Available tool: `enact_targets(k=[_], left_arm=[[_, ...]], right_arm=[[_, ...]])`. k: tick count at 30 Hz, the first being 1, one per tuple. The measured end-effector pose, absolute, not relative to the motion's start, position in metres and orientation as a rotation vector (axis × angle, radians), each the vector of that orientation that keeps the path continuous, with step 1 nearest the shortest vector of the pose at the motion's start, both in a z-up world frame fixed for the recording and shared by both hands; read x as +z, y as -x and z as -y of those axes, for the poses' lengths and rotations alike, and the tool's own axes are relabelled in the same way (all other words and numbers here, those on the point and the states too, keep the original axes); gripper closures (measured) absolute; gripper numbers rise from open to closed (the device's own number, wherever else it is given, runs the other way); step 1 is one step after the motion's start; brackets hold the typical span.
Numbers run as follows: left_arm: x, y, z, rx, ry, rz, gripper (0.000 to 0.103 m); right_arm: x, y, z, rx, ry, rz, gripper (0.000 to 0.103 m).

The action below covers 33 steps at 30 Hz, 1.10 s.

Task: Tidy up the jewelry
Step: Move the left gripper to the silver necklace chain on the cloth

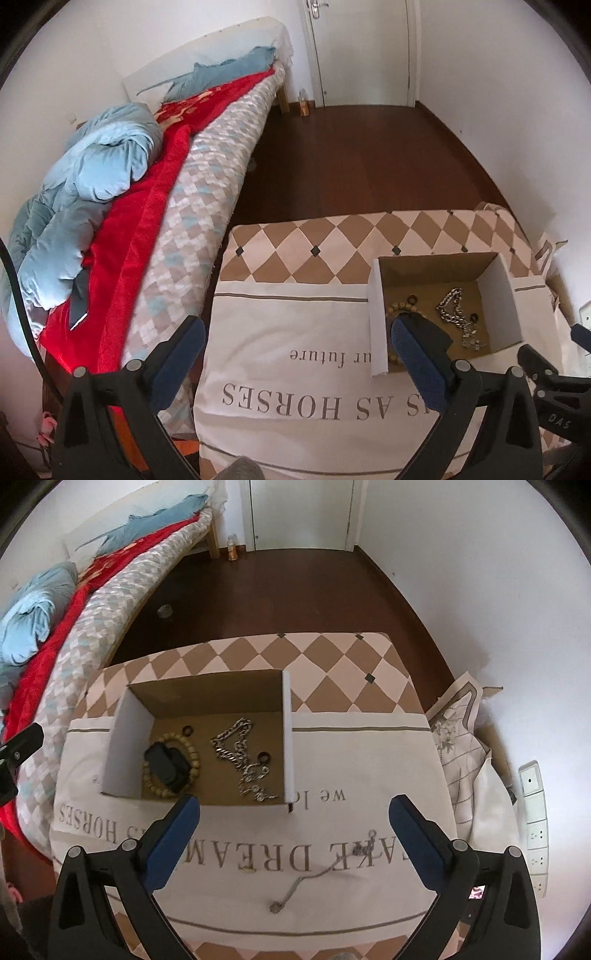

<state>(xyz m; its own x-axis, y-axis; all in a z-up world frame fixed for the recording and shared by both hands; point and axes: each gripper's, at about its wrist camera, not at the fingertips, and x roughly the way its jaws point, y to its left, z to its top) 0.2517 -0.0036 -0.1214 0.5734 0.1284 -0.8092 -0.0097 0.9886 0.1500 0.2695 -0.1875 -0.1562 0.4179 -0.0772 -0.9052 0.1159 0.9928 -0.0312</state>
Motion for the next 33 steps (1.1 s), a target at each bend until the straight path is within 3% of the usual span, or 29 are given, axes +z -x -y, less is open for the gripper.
enact_targets(k=[22,28,33], left_arm=[[-0.047,-0.150,0.009,0.043,-0.114,-0.740,0.000],[-0.048,-0.132,0.020,0.048,-0.104,-0.730,0.000],[-0.086,-0.136,0.049,0.032,-0.169,-0.805,0.000]], right_arm=[[-0.055,-0.170,0.180,-0.145,-0.006,-0.885,0.000],[-0.041,-0.146,0.197,-0.107,-0.100,-0.866,0.000],[-0.066,-0.132,0.232,-0.135,-0.162,-0.908,0.000]])
